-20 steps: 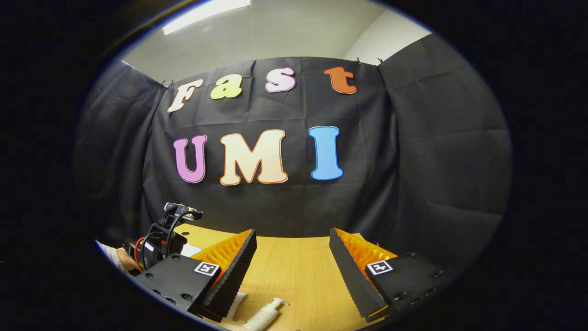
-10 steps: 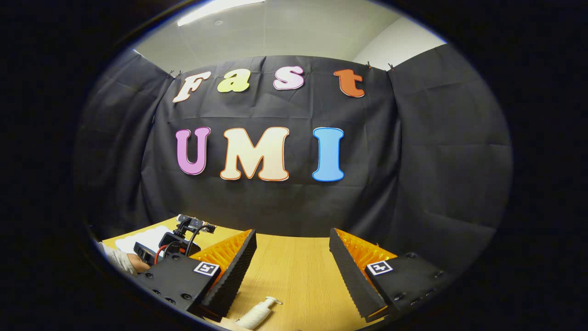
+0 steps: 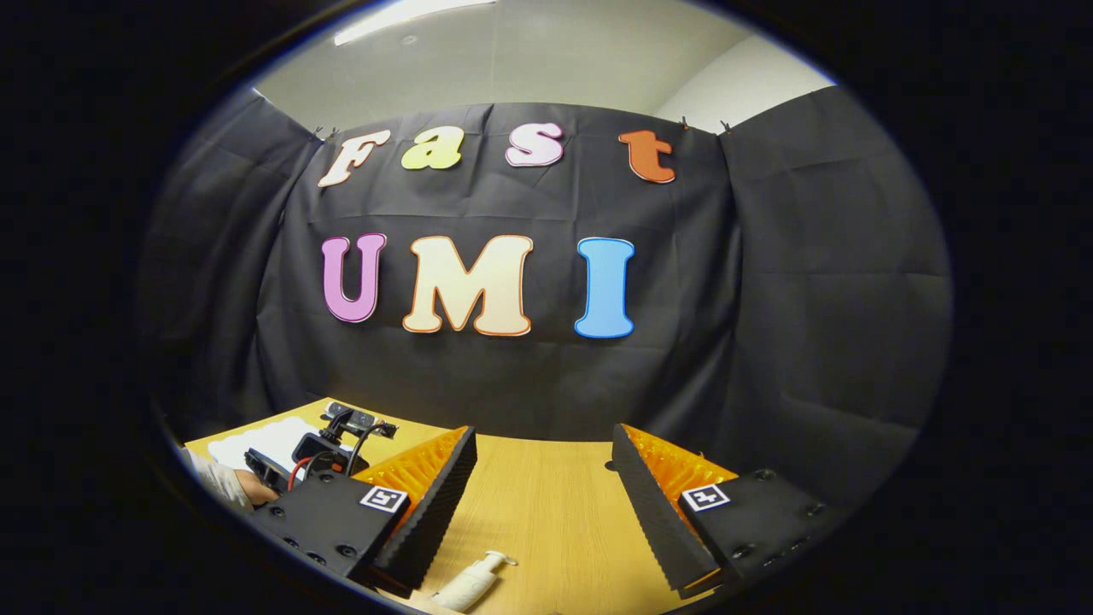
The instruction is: First open the suitcase, pack the skin care products into it, and then close the suitcase.
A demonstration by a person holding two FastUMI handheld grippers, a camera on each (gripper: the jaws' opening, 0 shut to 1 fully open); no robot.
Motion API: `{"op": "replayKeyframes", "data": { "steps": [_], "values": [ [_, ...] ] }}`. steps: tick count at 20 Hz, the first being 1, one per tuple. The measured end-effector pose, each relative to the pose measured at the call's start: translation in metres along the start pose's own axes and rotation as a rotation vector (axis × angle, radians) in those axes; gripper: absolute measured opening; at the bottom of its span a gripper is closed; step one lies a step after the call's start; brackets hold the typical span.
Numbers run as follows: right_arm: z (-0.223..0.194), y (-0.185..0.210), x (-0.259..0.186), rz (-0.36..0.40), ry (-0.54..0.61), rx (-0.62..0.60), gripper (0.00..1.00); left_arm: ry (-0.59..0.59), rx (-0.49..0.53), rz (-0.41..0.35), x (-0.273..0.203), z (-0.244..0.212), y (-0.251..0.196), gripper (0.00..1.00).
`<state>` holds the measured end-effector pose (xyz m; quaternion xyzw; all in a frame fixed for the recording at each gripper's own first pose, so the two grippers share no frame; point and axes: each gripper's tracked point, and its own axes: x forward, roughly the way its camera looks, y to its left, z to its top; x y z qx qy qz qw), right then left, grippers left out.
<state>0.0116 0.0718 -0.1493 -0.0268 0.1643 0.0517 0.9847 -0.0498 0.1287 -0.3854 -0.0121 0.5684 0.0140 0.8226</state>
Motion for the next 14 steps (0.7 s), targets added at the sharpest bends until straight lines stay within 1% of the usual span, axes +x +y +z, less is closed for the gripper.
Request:
{"op": "replayKeyframes", "data": {
  "steps": [2,4,5,7,8,9,11,14],
  "values": [
    [0.002,-0.005,-0.001,-0.013,-0.009,0.005,1.00,0.007,0.028,-0.003,-0.001,0.001,-0.001,0.07],
    [0.001,-0.009,0.000,-0.025,-0.006,0.007,1.00,-0.006,0.029,-0.025,-0.001,0.004,-0.002,0.04],
    [0.003,-0.010,0.001,-0.030,-0.006,0.002,1.00,-0.001,0.024,-0.041,-0.003,0.003,-0.003,0.00],
    [0.009,-0.011,-0.002,-0.038,-0.022,-0.014,1.00,-0.030,-0.008,-0.070,-0.010,0.010,-0.004,0.00],
    [0.012,-0.012,-0.004,-0.042,-0.036,-0.025,1.00,-0.042,-0.009,-0.073,-0.011,0.014,-0.004,0.00],
    [0.017,-0.015,-0.007,-0.050,-0.057,-0.033,1.00,-0.043,0.011,-0.064,-0.015,0.013,-0.001,0.00],
    [0.024,-0.016,-0.011,-0.054,-0.090,-0.027,1.00,-0.082,0.035,-0.069,-0.027,0.029,-0.003,0.00],
    [0.019,-0.016,-0.008,-0.048,-0.085,-0.018,1.00,-0.109,0.040,-0.067,-0.050,0.046,0.002,0.00]
  ]
}}
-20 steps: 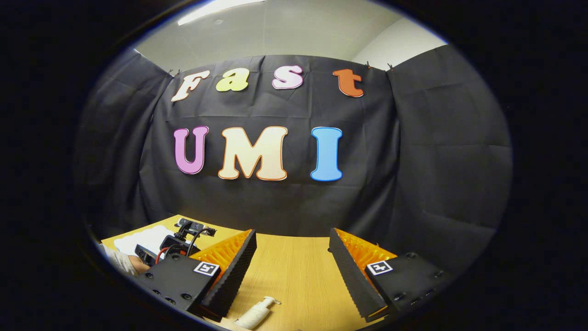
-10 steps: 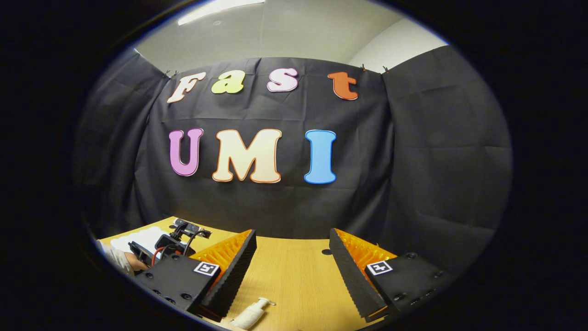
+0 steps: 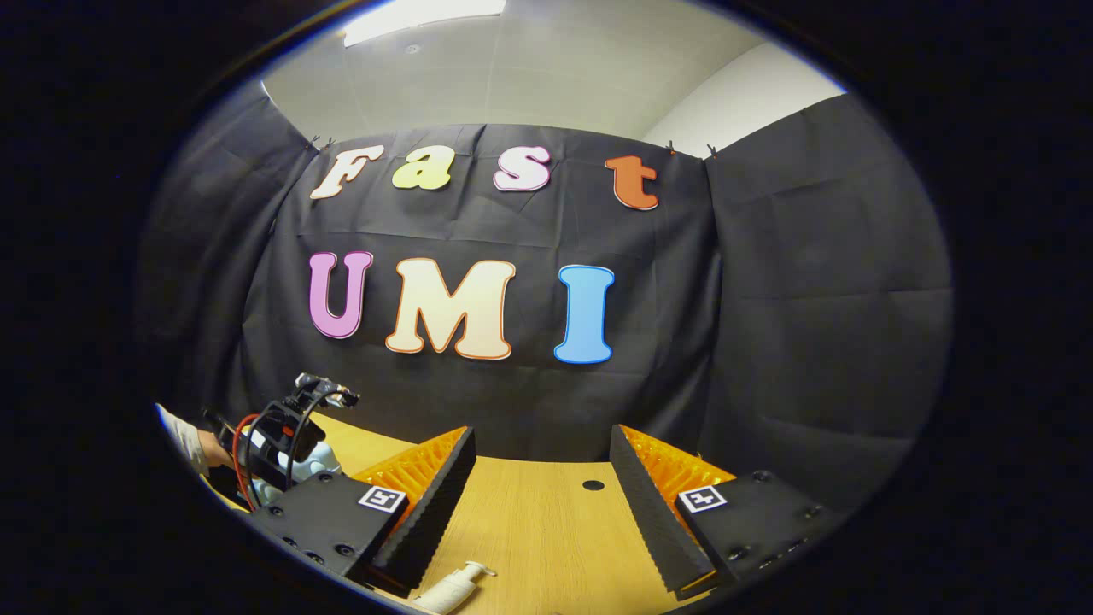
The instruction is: First open the suitcase, pack the skin care products into it, and then close the suitcase.
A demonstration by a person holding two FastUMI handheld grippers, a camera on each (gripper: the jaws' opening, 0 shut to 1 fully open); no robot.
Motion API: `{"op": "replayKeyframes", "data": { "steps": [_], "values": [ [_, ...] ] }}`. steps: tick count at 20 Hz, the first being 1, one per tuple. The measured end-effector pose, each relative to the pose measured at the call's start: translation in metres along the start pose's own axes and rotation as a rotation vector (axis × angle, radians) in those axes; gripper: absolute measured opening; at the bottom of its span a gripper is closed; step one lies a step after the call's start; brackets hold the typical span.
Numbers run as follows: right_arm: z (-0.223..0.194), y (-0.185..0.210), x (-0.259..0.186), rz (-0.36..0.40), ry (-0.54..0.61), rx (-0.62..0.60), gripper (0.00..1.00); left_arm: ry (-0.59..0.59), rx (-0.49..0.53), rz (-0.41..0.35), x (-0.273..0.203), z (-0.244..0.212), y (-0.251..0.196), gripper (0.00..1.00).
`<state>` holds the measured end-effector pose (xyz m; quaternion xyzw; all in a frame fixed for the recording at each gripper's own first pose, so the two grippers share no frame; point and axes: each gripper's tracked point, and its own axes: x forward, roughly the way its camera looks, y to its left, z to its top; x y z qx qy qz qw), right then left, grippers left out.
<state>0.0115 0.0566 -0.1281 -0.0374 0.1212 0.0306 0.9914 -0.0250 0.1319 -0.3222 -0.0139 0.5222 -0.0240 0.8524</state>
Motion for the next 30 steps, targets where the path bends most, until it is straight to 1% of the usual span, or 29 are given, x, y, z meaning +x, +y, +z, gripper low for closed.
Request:
{"op": "replayKeyframes", "data": {
  "steps": [3,7,8,9,14,18,21,24,30],
  "values": [
    [-0.001,0.008,0.003,0.022,-0.002,0.020,1.00,-0.044,-0.006,-0.007,-0.023,0.016,0.007,0.00],
    [-0.004,0.033,0.009,0.073,-0.001,0.035,1.00,-0.113,-0.033,-0.013,-0.054,0.038,0.023,0.00],
    [-0.005,0.041,0.011,0.086,-0.002,0.040,0.96,-0.132,-0.044,-0.006,-0.065,0.043,0.031,0.00],
    [-0.006,0.048,0.013,0.100,0.000,0.046,1.00,-0.146,-0.045,-0.005,-0.073,0.049,0.037,0.00],
    [-0.009,0.083,0.017,0.153,0.002,0.066,1.00,-0.217,-0.080,0.009,-0.108,0.073,0.074,0.00],
    [-0.011,0.105,0.017,0.174,0.006,0.070,1.00,-0.238,-0.085,0.010,-0.131,0.082,0.106,0.00],
    [-0.012,0.120,0.018,0.179,0.010,0.077,1.00,-0.258,-0.065,0.043,-0.143,0.089,0.138,0.00],
    [-0.011,0.136,0.018,0.184,0.010,0.076,1.00,-0.270,-0.042,0.095,-0.154,0.095,0.175,0.00],
    [-0.012,0.175,0.021,0.215,0.017,0.067,1.00,-0.272,-0.001,0.222,-0.169,0.096,0.265,0.00]
  ]
}}
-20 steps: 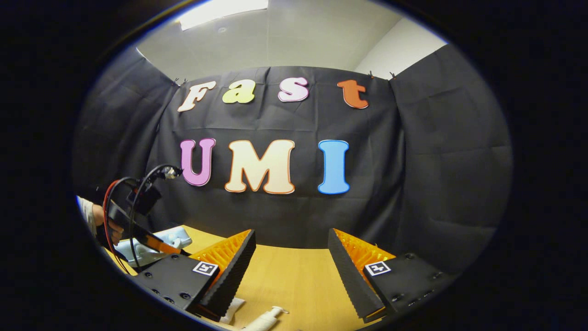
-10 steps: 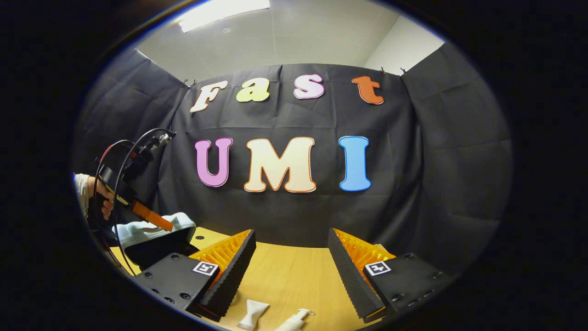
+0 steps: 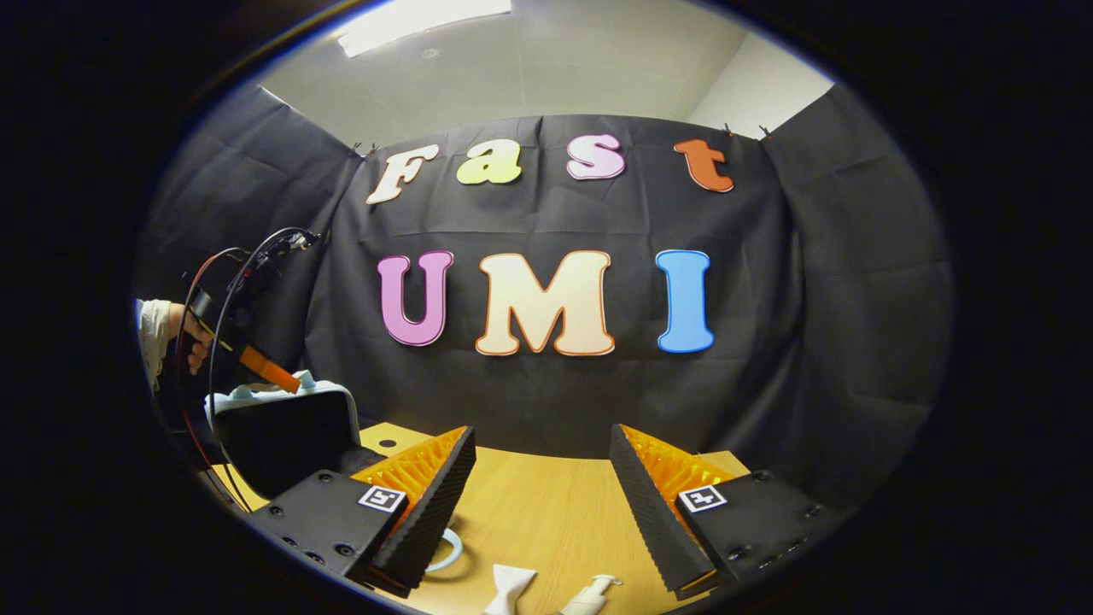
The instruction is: First open the suitcase, pack the skin care products into it, and then close the suitcase.
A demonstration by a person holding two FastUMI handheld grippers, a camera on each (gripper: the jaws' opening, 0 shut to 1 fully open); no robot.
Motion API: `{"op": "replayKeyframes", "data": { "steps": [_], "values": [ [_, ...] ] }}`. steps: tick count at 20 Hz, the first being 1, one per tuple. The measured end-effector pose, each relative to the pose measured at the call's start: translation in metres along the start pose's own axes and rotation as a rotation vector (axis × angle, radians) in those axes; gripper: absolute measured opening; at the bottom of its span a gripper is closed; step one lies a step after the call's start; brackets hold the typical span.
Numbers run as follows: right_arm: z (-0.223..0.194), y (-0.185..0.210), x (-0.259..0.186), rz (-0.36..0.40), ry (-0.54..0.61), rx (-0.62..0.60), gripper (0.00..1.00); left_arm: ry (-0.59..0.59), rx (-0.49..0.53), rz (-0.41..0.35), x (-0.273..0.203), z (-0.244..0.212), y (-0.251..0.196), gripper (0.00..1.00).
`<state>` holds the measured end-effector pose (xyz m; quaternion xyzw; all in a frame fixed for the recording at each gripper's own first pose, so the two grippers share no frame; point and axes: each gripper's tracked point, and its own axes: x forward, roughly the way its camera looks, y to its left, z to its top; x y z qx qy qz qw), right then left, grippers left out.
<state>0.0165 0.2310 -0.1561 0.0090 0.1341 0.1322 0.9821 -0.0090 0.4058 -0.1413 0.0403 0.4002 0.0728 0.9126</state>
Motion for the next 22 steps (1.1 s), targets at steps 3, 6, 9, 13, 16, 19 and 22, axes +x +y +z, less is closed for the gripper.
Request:
{"op": "replayKeyframes", "data": {
  "steps": [3,6,9,13,16,19,22],
  "values": [
    [0.002,0.021,0.005,0.026,0.000,-0.019,1.00,0.006,-0.003,0.061,0.006,-0.007,0.049,0.00],
    [0.002,0.039,0.006,0.051,0.004,-0.041,1.00,0.010,-0.003,0.131,0.013,-0.017,0.099,0.00],
    [0.002,0.051,0.007,0.069,0.011,-0.061,1.00,0.023,-0.013,0.209,0.023,-0.028,0.150,0.00],
    [-0.001,0.058,0.009,0.076,0.029,-0.081,1.00,0.060,-0.107,0.234,0.039,-0.055,0.191,0.00],
    [-0.008,0.059,0.011,0.069,0.050,-0.092,1.00,0.105,-0.138,0.252,0.059,-0.089,0.210,0.00],
    [-0.014,0.062,0.014,0.066,0.076,-0.114,1.00,0.158,-0.165,0.260,0.080,-0.119,0.226,0.00],
    [-0.024,0.064,0.014,0.063,0.108,-0.140,1.00,0.216,-0.223,0.258,0.105,-0.151,0.240,0.00]
  ]
}}
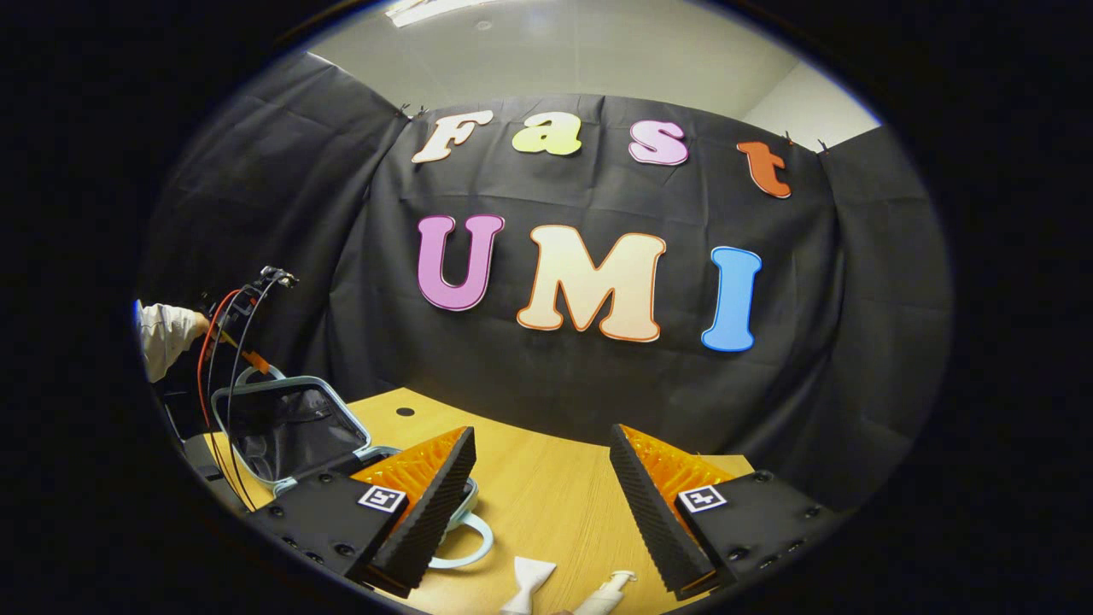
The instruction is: First open the suitcase, pack the skin care products into it, and then close the suitcase.
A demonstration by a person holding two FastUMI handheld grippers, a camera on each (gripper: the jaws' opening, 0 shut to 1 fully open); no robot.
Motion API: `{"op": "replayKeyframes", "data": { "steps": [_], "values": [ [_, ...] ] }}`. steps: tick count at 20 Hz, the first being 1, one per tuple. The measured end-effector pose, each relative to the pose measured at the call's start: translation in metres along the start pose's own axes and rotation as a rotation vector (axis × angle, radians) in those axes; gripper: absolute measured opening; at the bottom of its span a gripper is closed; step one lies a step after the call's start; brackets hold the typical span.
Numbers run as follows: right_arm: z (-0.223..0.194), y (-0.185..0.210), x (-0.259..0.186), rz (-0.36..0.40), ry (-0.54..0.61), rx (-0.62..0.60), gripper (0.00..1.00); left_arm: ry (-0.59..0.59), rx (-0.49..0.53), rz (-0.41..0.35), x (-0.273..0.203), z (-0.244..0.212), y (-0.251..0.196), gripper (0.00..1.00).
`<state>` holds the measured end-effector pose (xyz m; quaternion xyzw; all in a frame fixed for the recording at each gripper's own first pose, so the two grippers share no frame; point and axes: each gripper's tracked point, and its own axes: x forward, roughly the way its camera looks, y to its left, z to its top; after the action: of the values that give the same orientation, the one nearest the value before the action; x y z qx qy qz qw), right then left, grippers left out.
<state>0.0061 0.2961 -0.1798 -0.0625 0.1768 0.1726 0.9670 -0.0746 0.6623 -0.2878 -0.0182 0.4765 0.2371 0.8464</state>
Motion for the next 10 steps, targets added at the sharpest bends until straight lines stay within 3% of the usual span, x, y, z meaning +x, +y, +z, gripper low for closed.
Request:
{"op": "replayKeyframes", "data": {
  "steps": [7,10],
  "values": [
    [-0.011,0.006,0.001,-0.002,0.059,-0.056,1.00,0.090,-0.076,-0.011,0.055,-0.065,0.012,0.00],
    [-0.013,0.007,0.000,-0.002,0.066,-0.065,1.00,0.069,-0.092,0.027,0.069,-0.077,0.019,0.00]
  ]
}}
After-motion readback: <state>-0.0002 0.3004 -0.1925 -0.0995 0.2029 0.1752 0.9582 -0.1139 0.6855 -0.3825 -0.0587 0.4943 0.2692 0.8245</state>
